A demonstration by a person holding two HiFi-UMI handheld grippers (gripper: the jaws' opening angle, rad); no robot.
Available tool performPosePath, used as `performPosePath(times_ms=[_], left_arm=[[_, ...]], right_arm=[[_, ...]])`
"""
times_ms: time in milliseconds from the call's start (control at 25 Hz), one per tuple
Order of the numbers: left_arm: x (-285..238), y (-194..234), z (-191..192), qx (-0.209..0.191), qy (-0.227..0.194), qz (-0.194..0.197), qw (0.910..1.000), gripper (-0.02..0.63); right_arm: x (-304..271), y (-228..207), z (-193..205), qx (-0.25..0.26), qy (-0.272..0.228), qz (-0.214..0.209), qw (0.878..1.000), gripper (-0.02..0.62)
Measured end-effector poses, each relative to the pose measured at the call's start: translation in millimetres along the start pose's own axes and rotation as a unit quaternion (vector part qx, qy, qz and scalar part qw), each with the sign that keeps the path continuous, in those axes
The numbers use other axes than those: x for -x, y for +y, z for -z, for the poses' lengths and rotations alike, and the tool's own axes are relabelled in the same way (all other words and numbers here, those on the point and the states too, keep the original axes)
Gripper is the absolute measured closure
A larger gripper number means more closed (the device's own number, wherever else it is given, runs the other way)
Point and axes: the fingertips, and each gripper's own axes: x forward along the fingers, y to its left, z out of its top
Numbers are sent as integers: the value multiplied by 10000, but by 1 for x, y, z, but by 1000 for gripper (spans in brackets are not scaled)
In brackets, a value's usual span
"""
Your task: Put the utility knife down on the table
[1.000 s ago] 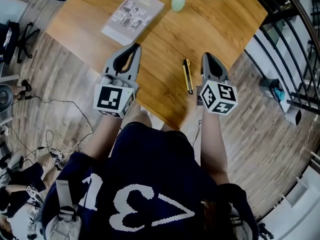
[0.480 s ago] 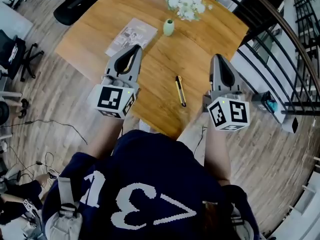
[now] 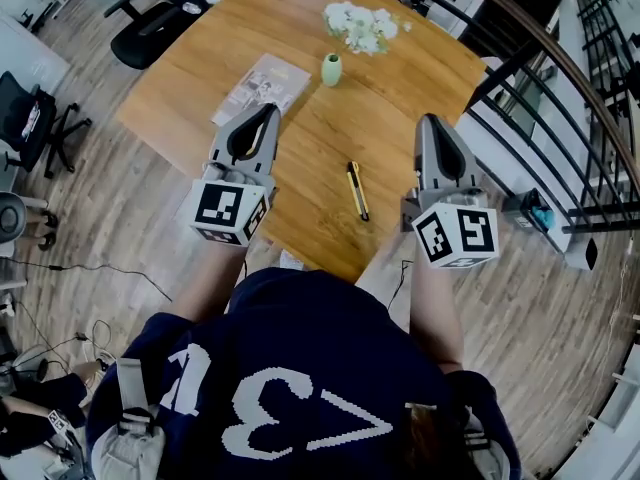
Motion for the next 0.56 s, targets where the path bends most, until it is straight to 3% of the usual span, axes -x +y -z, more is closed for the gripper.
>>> performPosePath(times_ms=[560], left_arm=[[6, -4, 6, 64, 26, -33, 10000, 578]], right_arm=[[7, 5, 0, 10, -13, -21, 10000, 569]])
